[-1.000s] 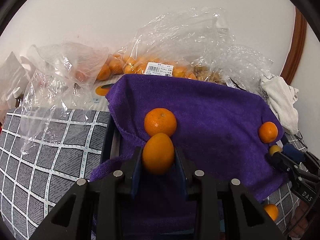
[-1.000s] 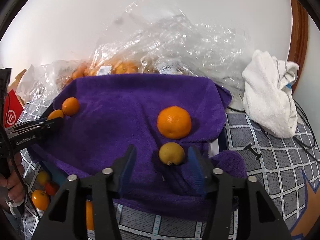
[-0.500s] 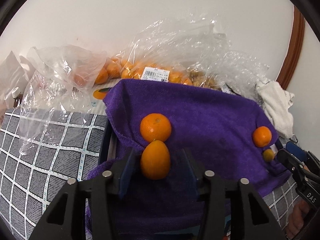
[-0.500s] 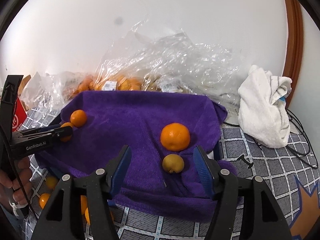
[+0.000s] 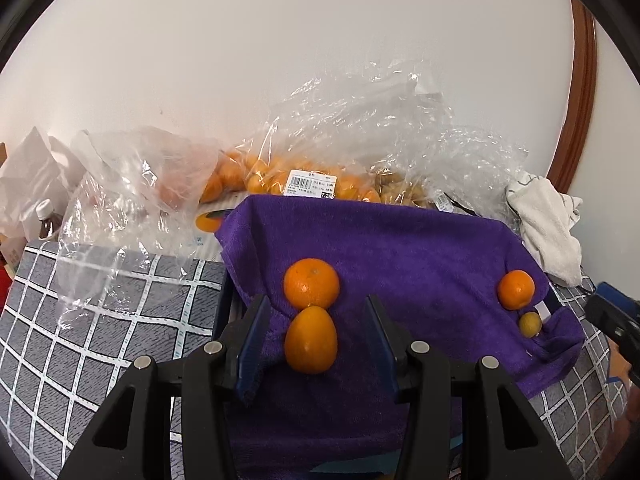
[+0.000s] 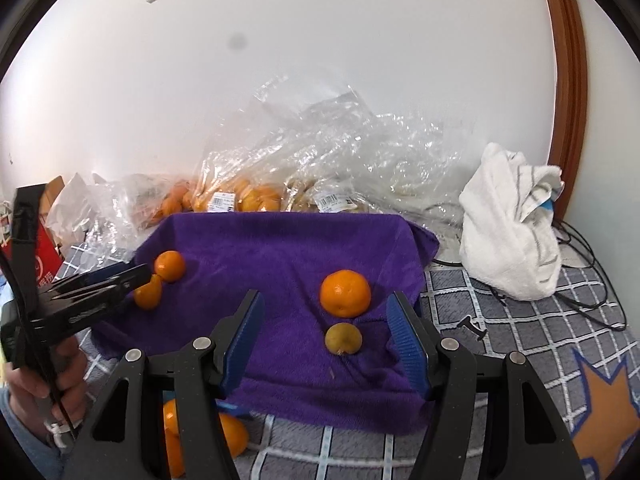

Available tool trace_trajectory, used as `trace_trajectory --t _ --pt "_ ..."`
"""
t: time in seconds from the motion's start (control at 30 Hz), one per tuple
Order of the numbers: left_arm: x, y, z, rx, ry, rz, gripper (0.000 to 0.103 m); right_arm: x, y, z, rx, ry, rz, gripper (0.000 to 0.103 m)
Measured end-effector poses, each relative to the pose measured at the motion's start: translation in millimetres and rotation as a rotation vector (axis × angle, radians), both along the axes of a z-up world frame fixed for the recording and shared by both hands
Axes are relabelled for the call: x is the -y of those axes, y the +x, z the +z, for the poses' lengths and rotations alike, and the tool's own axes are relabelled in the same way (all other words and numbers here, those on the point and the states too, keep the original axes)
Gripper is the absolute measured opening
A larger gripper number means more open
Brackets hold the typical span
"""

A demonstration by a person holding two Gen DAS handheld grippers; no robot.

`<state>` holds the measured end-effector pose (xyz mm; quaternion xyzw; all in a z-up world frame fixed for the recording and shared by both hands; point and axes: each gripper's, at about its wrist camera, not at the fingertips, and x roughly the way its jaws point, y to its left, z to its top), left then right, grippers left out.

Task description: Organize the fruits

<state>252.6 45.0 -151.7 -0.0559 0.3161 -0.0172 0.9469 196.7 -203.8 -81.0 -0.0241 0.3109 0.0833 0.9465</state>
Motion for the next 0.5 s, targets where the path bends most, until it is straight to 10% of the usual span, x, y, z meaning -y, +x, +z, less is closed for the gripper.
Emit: trace_trajectory --t 0.5 --pt "-6.2 -41.2 42.5 0.008 -0.093 -0.069 0.046 -0.5 -83.2 16.2 -0.032 -0.015 -0.026 0.064"
